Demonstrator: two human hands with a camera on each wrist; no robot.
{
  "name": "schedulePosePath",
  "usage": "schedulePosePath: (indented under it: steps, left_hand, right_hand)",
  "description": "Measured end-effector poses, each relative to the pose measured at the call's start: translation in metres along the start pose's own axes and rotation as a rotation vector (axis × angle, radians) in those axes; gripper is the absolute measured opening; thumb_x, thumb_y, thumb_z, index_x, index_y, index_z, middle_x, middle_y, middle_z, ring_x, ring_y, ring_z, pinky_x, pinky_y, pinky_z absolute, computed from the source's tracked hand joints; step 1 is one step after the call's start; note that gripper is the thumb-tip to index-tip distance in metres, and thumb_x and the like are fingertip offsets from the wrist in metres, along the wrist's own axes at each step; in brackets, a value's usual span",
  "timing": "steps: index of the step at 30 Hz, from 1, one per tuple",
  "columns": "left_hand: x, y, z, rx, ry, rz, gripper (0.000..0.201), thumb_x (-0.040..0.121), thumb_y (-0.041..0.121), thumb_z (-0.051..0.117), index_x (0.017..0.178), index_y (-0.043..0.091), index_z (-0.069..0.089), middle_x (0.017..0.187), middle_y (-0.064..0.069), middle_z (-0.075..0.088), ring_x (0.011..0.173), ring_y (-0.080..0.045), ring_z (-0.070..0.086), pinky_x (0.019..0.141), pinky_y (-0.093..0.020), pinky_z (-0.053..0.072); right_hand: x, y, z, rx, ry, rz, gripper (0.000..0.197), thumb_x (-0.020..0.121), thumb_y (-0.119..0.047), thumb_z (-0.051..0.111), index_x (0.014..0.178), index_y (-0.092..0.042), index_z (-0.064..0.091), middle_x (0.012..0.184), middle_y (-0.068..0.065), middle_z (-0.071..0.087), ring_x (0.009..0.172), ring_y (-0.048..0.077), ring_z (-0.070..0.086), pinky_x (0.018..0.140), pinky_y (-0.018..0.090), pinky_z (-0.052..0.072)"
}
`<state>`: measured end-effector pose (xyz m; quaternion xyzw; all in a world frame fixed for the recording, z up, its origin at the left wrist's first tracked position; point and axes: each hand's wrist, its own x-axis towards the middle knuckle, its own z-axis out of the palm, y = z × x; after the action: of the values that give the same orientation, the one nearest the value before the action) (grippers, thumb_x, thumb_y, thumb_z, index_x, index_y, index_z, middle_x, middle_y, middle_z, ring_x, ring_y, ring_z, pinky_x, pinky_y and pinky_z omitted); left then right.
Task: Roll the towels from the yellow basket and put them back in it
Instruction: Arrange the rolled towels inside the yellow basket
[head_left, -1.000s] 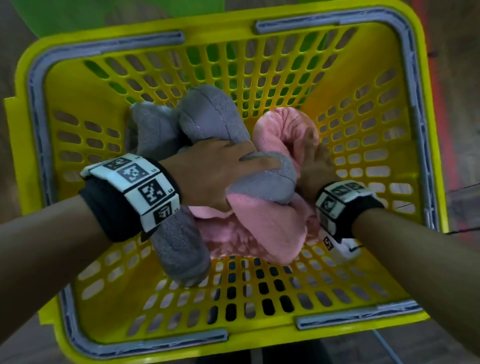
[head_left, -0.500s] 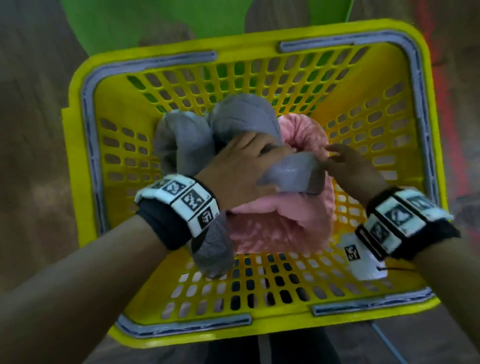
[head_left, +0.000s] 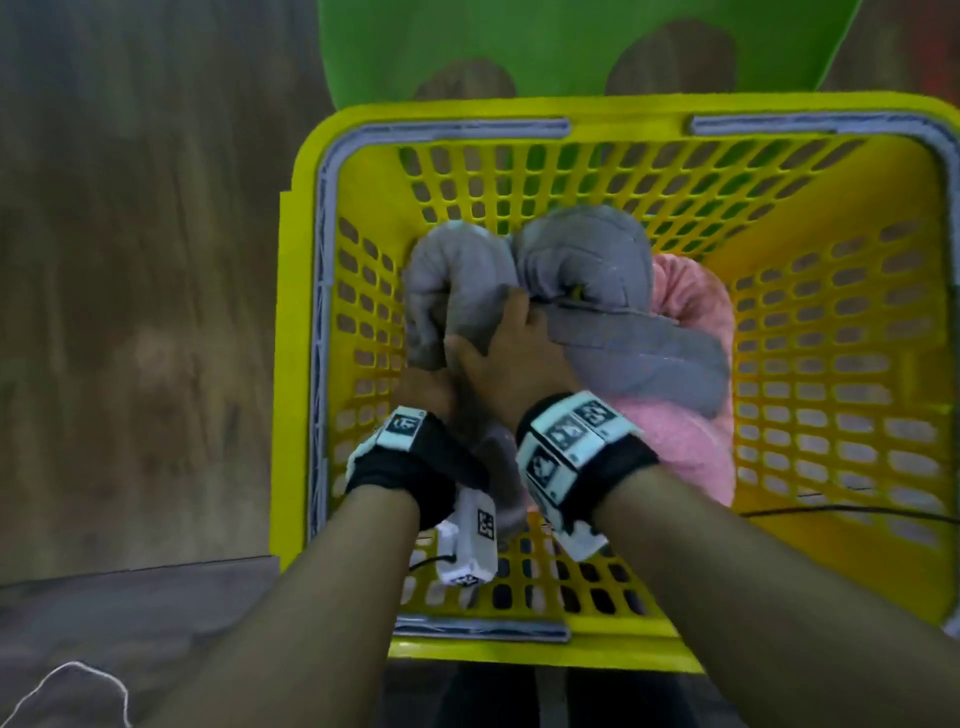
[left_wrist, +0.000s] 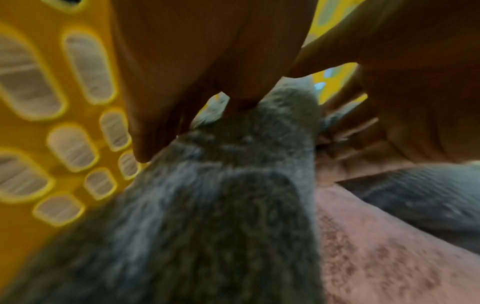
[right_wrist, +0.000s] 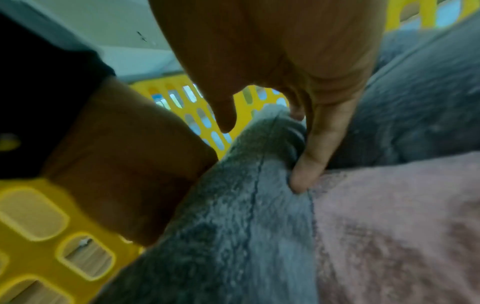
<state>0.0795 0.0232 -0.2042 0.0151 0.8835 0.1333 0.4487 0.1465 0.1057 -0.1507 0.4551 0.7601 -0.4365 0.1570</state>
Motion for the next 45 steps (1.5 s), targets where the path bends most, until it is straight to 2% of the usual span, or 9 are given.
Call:
schedulePosePath:
  steps: [11,15,19,24,30,32,38,42,45]
  left_hand:
    - [0.012,0.001,0.007,-0.014,-0.021,0.289,0.018,0.086,-0.004,0.061,0.102,-0.01,0.064,0.108,-0.031,0.063,0.095,-0.035,0.065,0.074,-0.032,0.05]
    - [-0.009,0.002,-0.009,0.015,0.185,0.129,0.048,0.09,0.028,0.04,0.112,-0.009,0.061,0.116,-0.031,0.059,0.108,-0.041,0.056,0.085,-0.041,0.043]
    - [-0.048,0.017,-0.033,-0.067,0.281,0.437,0.046,0.064,0.028,0.043,0.08,-0.009,0.066,0.088,-0.034,0.063,0.089,-0.044,0.059,0.07,-0.049,0.043]
    - [-0.133,0.066,-0.017,-0.294,0.063,0.741,0.015,0.069,0.013,0.053,0.069,0.005,0.065,0.068,-0.004,0.063,0.075,-0.011,0.058,0.065,-0.032,0.045]
    - [-0.152,0.1,0.043,-0.036,-0.269,0.697,0.029,0.09,0.022,0.054,0.118,0.018,0.062,0.114,-0.008,0.066,0.105,-0.027,0.059,0.09,-0.036,0.046]
    - [-0.129,0.087,0.042,0.171,-0.255,0.674,0.028,0.088,0.029,0.053,0.112,0.019,0.062,0.111,-0.008,0.065,0.104,-0.03,0.059,0.087,-0.039,0.049]
    - [-0.074,0.055,0.051,0.766,-0.279,0.84,0.033,0.082,0.025,0.056,0.112,0.011,0.06,0.119,-0.013,0.057,0.112,-0.036,0.054,0.089,-0.046,0.046]
    - [-0.055,0.034,0.07,0.952,-0.251,1.004,0.074,0.076,0.045,0.013,0.134,0.012,0.042,0.136,-0.013,0.045,0.131,-0.032,0.034,0.11,-0.05,0.028]
    - [-0.043,0.029,0.081,0.856,-0.115,1.163,0.052,0.075,0.039,0.03,0.115,0.009,0.043,0.112,-0.017,0.058,0.11,-0.03,0.039,0.096,-0.052,0.045]
  right_hand:
    - [0.011,0.011,-0.008,-0.01,-0.005,0.059,0.086,0.085,-0.042,0.061,0.149,-0.016,0.011,0.13,0.022,0.053,0.117,0.044,0.052,0.091,0.044,0.041]
    - [-0.011,0.007,-0.035,0.088,-0.008,-0.035,0.078,0.087,-0.044,0.058,0.15,-0.024,0.016,0.133,0.02,0.053,0.119,0.043,0.05,0.093,0.043,0.04]
    - [-0.05,0.008,-0.081,0.287,0.189,-0.15,0.063,0.084,-0.036,0.062,0.141,-0.032,0.035,0.122,0.004,0.064,0.113,0.028,0.058,0.089,0.032,0.044]
    - [-0.098,0.041,-0.153,0.282,0.417,-0.148,0.066,0.077,-0.039,0.062,0.14,-0.038,0.041,0.124,-0.014,0.062,0.115,0.01,0.058,0.099,0.038,0.046]
    - [-0.118,0.113,-0.198,-0.134,0.615,0.325,0.052,0.087,-0.058,0.055,0.127,-0.025,0.055,0.106,0.015,0.063,0.086,0.019,0.066,0.077,0.035,0.055]
    - [-0.126,0.113,-0.187,-0.151,0.619,0.064,0.036,0.09,-0.04,0.062,0.123,-0.027,0.056,0.096,-0.001,0.062,0.081,0.006,0.062,0.071,0.022,0.049]
    - [-0.112,0.092,-0.104,-0.037,-0.014,0.077,0.023,0.089,-0.036,0.059,0.108,-0.028,0.069,0.102,-0.009,0.072,0.097,0.009,0.064,0.085,0.029,0.05]
    - [-0.096,0.075,-0.09,-0.105,-0.26,-0.04,0.043,0.09,-0.044,0.055,0.13,-0.03,0.056,0.121,-0.005,0.065,0.11,0.014,0.059,0.09,0.027,0.046]
    - [-0.086,0.071,-0.083,-0.159,-0.316,-0.051,0.05,0.091,-0.043,0.056,0.137,-0.024,0.05,0.129,0.001,0.06,0.115,0.017,0.055,0.086,0.024,0.04]
